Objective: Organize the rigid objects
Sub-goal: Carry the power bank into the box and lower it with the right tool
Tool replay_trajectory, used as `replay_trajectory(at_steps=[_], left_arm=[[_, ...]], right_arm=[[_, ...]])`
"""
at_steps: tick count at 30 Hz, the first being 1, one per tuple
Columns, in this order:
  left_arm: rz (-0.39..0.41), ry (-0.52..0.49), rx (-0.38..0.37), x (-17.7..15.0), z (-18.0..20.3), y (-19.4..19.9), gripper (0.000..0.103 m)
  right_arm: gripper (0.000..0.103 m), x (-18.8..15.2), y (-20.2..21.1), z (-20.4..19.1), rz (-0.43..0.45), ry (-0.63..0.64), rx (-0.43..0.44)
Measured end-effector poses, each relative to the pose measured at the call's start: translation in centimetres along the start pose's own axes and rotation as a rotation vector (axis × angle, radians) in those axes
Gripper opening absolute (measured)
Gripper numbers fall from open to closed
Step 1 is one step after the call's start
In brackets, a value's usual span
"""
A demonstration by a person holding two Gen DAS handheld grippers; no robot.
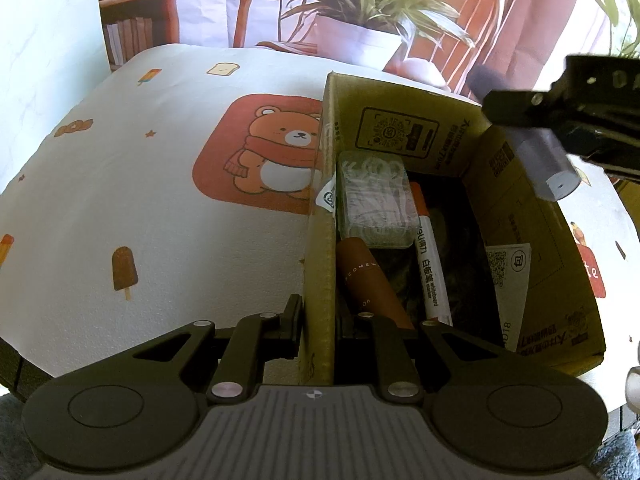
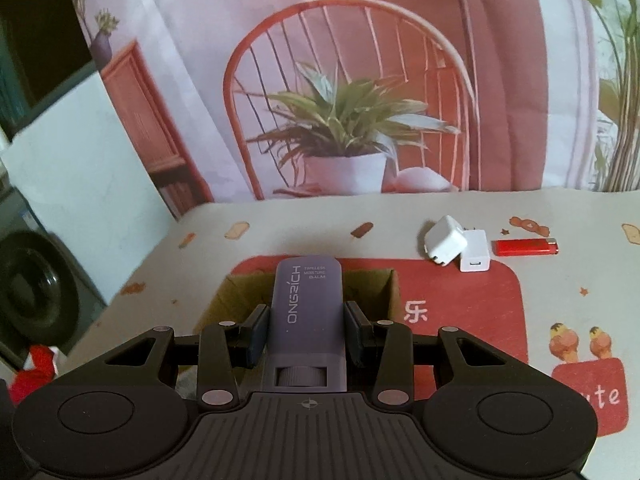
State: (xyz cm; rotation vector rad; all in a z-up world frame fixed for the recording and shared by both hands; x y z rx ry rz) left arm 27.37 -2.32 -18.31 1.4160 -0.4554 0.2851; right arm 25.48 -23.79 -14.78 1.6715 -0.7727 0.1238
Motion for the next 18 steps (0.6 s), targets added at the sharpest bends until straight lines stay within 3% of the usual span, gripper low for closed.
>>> replay_trajectory(at_steps=[18], left_arm=[[-0.001, 0.000, 0.000, 0.0, 0.0, 0.1, 0.016]], right_arm=[[0.037, -1.5, -2.1, 0.6, -0.064, 0.033, -0.067]])
Point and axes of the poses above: each gripper's, at about its wrist camera, not at the fingertips, and y roughly against the way its jaws point, z to its right, x to its top, the point moved 9 cm from there along -y, roughly the way its jaws point, and after that the axes turned 3 degrees about -z, right-handed, at the moved point
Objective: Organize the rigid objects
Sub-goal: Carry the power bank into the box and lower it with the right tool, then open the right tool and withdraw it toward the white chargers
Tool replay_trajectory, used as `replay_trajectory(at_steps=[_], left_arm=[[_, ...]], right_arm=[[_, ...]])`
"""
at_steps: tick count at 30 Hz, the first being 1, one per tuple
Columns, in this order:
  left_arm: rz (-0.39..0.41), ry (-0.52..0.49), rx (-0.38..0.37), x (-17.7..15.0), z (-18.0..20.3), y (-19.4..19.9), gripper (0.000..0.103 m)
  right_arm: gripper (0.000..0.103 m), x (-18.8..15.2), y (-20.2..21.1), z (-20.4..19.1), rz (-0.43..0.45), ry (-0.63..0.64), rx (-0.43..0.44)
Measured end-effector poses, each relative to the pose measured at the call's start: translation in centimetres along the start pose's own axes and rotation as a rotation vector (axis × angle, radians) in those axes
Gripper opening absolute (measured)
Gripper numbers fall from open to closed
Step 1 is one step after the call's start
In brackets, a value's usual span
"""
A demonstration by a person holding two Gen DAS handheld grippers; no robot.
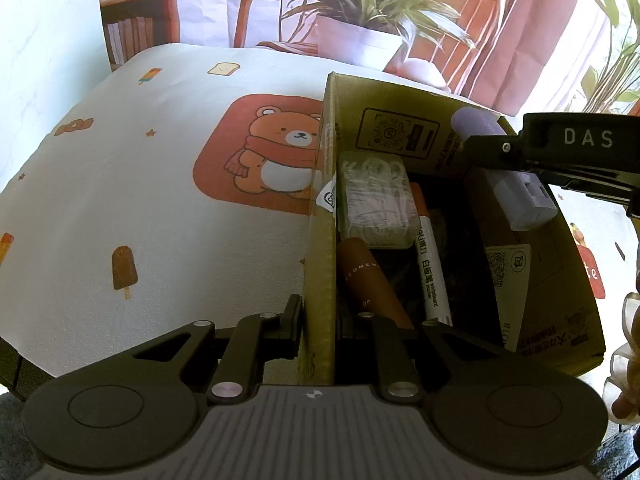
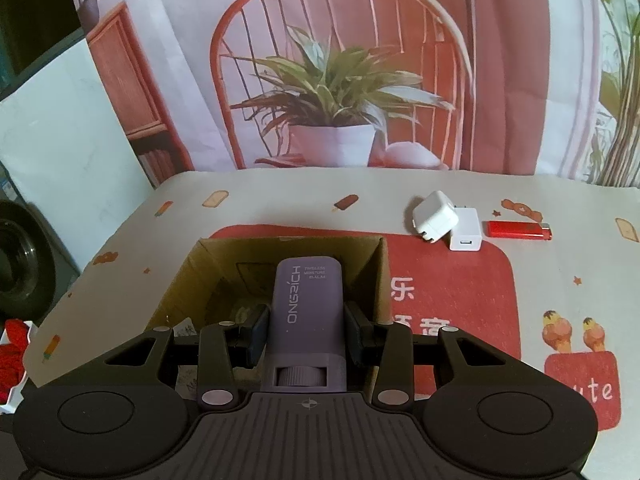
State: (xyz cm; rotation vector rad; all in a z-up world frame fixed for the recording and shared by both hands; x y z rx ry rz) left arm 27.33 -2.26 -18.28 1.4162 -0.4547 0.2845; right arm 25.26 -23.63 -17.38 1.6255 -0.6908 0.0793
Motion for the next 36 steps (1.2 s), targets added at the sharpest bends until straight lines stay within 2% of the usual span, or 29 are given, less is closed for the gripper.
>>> replay_trajectory(at_steps=[30, 36], left_arm=[[-0.001, 0.002, -0.003, 0.1, 0.1, 0.1, 0.017], [-0.001, 0.003, -0.003, 0.1, 0.0, 0.2, 0.017]], right_arm=[[0.033, 0.7, 0.2, 0.4, 0.024, 0.020, -0.015], [0.039, 0.8, 0.8, -0.1, 0.024, 0.033, -0.010]])
Point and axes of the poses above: each gripper's, at about its wrist camera, not at the fingertips, and y roughly against the way its jaws point, z to its right, x to its top, the point moved 9 cm from there along -y, roughly the way its jaws point, and after that the axes turned 3 degrees about -z, right-handed, at the moved point
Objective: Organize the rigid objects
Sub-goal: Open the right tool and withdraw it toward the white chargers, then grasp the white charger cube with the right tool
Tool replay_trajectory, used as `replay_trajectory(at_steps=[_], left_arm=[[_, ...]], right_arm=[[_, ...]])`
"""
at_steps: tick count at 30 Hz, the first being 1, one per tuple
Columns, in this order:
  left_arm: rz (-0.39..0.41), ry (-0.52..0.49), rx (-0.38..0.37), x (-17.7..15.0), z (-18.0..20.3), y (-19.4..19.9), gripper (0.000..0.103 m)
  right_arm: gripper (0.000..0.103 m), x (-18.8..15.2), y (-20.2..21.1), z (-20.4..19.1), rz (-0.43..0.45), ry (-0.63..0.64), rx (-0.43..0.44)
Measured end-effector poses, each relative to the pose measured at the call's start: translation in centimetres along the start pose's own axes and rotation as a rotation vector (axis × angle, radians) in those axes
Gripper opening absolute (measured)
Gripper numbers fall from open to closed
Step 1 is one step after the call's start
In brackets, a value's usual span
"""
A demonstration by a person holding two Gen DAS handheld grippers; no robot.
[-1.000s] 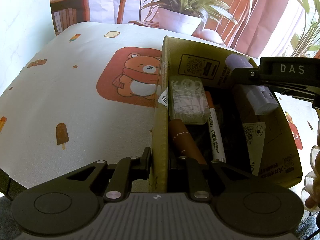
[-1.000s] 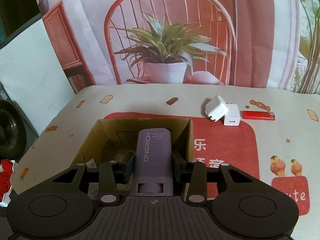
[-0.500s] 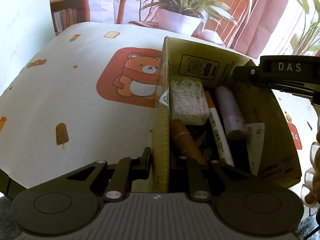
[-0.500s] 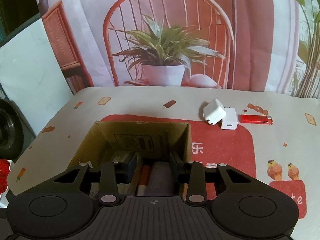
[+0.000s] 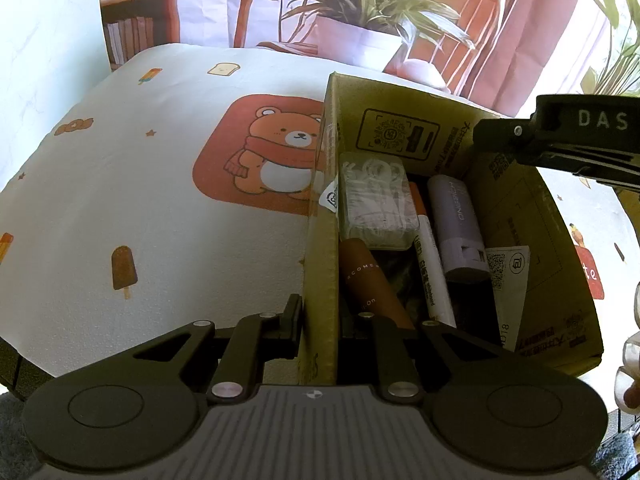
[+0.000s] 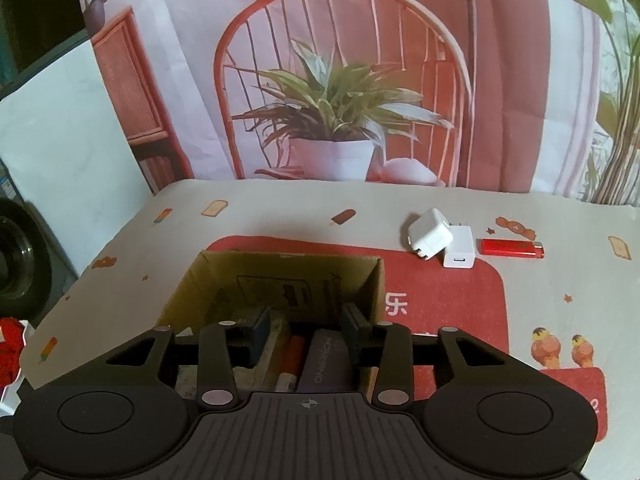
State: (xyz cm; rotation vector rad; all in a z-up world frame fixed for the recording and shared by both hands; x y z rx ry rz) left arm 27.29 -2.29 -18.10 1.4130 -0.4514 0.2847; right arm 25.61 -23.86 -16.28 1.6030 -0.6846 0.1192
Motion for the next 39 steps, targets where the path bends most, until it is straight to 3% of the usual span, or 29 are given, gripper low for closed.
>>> replay_trajectory(at_steps=[3, 10, 16, 31, 39], left_arm=[[0.000, 0.000, 0.000, 0.0, 0.0, 0.0, 0.017], [-0.001, 0.001, 0.000, 0.0, 0.0, 0.0, 0.017], [-0.001, 0.001, 0.001, 0.0, 0.0, 0.1, 0.017], [-0.002, 0.002, 0.000, 0.0, 0.0, 0.1, 0.017], [-0.003, 0.007, -0.004, -0.1, -0.1, 0.2, 0.017]], right_arm=[[0.047, 0.0, 0.4, -0.4, -0.009, 0.006, 0.004], [0.082, 0.4, 1.1, -0.9, 0.001, 0.028, -0.009], [0.102, 0.7, 1.7, -0.7, 0.011, 0.028, -0.018], [0.103, 0.3, 2.1, 1.1, -0.027, 0.003, -0.026], [0.103, 1.0, 3.0, 4.4, -0.041, 0.018, -0.053]])
Point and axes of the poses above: each gripper's, at about its wrist camera, not at the fingertips, and y roughly against the way its jaws point, z to its right, x to its top, the point moved 9 cm from there along -y, roughly the way its jaws point, and after that the axes turned 3 degrees about -z, right-handed, at the moved point
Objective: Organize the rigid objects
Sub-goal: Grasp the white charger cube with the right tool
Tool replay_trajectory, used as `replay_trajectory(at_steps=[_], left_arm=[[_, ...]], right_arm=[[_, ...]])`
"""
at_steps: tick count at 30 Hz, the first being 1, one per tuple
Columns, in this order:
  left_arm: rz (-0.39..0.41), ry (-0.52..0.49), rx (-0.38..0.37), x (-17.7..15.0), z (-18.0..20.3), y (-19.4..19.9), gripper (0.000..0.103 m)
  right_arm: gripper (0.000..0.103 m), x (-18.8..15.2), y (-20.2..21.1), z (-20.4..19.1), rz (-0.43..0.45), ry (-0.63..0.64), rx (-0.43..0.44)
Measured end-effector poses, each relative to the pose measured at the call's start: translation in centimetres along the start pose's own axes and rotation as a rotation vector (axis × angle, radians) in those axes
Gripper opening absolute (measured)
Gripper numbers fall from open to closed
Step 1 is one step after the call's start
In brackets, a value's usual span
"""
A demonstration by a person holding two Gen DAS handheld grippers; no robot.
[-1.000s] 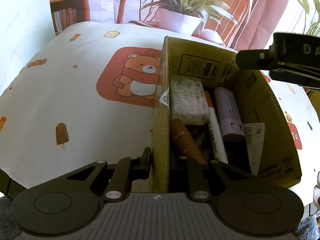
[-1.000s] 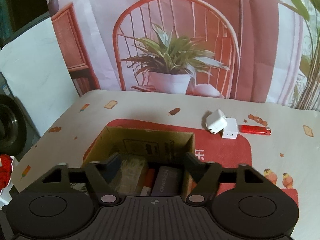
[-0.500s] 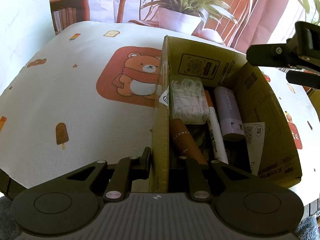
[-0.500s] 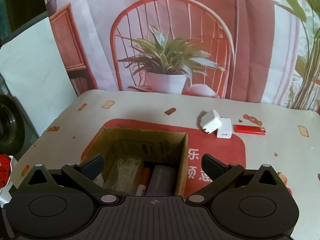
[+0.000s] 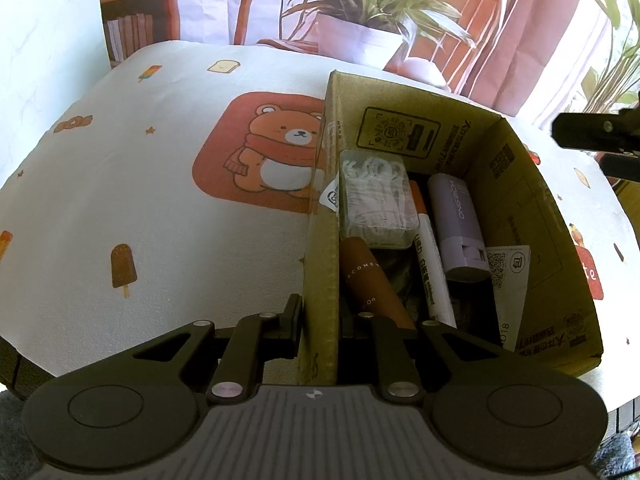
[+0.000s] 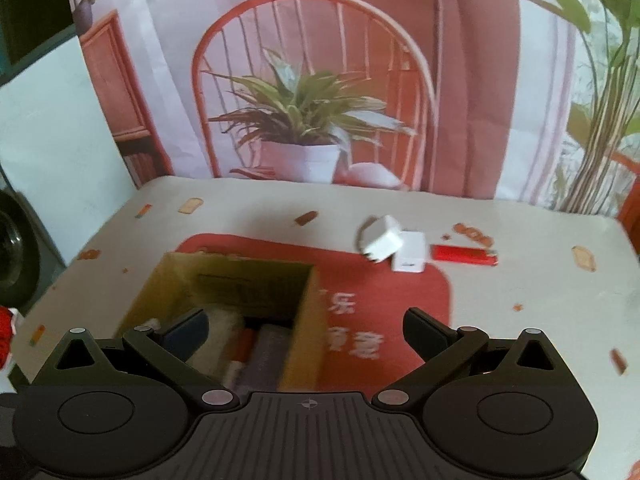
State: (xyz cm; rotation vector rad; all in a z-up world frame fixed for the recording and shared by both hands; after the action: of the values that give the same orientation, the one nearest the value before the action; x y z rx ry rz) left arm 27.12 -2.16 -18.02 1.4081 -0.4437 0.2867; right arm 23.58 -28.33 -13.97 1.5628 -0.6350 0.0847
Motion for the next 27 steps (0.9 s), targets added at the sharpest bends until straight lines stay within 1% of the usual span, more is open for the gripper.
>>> replay_trajectory(at_steps=[3, 6, 10, 13, 14, 16, 17, 18, 20, 23, 25, 27], left_arm=[[0.000, 0.000, 0.000, 0.0, -0.1, 0.0, 0.017], [-0.001, -0.001, 0.001, 0.0, 0.0, 0.0, 0.017], [-0.003, -0.005, 0.004, -0.1, 0.0, 0.0, 0.017], [-0.005, -0.007, 0.006, 0.0, 0.0, 0.1, 0.017], [-0.005, -0.008, 0.007, 0.0, 0.0, 0.1, 0.017], [-0.005, -0.010, 0.009, 0.0, 0.1, 0.1, 0.017], [-0.006, -0.011, 0.009, 0.0, 0.1, 0.1, 0.017], [-0.007, -0.011, 0.009, 0.1, 0.1, 0.1, 0.017], [-0.009, -0.012, 0.010, 0.1, 0.1, 0.0, 0.017], [-0.011, -0.017, 0.013, 0.2, 0.2, 0.0, 0.017], [-0.012, -0.020, 0.013, 0.2, 0.2, -0.1, 0.017], [-0.013, -0.019, 0.010, 0.2, 0.2, -0.1, 0.017]], right_arm=[[0.103, 0.7, -0.3, 1.8, -0.001, 0.019, -0.020], [0.103, 1.9, -0.9, 3.8, 0.020, 0.024, -0.025], [0.103, 3.6, -2.8, 6.3, 0.051, -0.001, -0.006], [0.102, 4.7, -4.7, 7.5, 0.080, 0.021, -0.027], [0.101, 5.0, -5.4, 7.8, 0.084, 0.031, -0.030], [0.095, 5.4, -7.3, 8.1, 0.081, 0.050, -0.034], [0.094, 5.5, -8.0, 8.1, 0.078, 0.058, -0.037], [0.093, 5.7, -9.0, 8.1, 0.072, 0.073, -0.041], [0.087, 5.8, -10.6, 7.9, 0.064, 0.110, -0.058], [0.084, 5.8, -12.8, 7.4, 0.051, 0.176, -0.077], [0.080, 5.7, -14.1, 6.8, 0.039, 0.247, -0.091], [0.079, 5.6, -15.2, 6.2, 0.027, 0.330, -0.105]])
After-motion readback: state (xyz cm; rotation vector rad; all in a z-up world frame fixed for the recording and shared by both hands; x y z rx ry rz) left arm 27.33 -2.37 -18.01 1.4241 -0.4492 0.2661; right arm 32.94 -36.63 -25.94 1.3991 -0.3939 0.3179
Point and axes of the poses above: each gripper's, at about its wrist camera, not at the fingertips, and y roughly against the way its jaws point, z to its right, x to its top, the point moved 9 cm from there along -y, roughly the way its jaws point, and after that the axes turned 3 degrees about -z, right-handed, at the moved point
